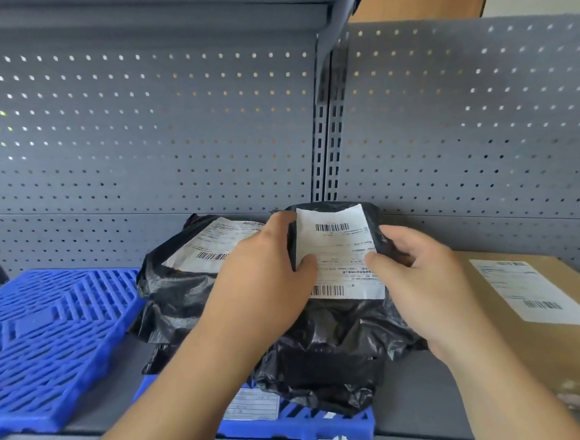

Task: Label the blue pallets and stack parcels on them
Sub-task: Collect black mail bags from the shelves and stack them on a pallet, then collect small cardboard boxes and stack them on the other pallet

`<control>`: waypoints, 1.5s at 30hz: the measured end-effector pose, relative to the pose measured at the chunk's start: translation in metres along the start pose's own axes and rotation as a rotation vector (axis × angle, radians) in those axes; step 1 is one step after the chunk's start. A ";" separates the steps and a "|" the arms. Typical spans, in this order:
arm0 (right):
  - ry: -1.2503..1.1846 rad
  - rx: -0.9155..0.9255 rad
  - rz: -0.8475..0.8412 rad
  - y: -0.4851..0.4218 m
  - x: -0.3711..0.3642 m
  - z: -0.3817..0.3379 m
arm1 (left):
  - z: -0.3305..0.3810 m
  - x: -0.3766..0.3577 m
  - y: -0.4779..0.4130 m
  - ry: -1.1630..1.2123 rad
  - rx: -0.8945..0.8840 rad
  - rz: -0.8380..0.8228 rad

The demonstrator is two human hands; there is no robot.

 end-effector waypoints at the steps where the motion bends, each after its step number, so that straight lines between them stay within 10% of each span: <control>1: -0.013 -0.003 0.003 -0.002 0.000 0.002 | 0.001 0.000 0.000 -0.017 -0.005 0.008; 45: 0.387 0.349 0.002 0.118 0.057 -0.002 | 0.023 0.015 0.136 -0.022 0.056 0.223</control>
Point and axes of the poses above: each hand's wrist, its own y-axis away from the middle knuckle, its own x-axis out of the back of the hand, z = x × y, the point moved 2 cm from there along -y, towards the middle knuckle, and after that the axes turned 9 degrees about -y, right-handed, at the moved point
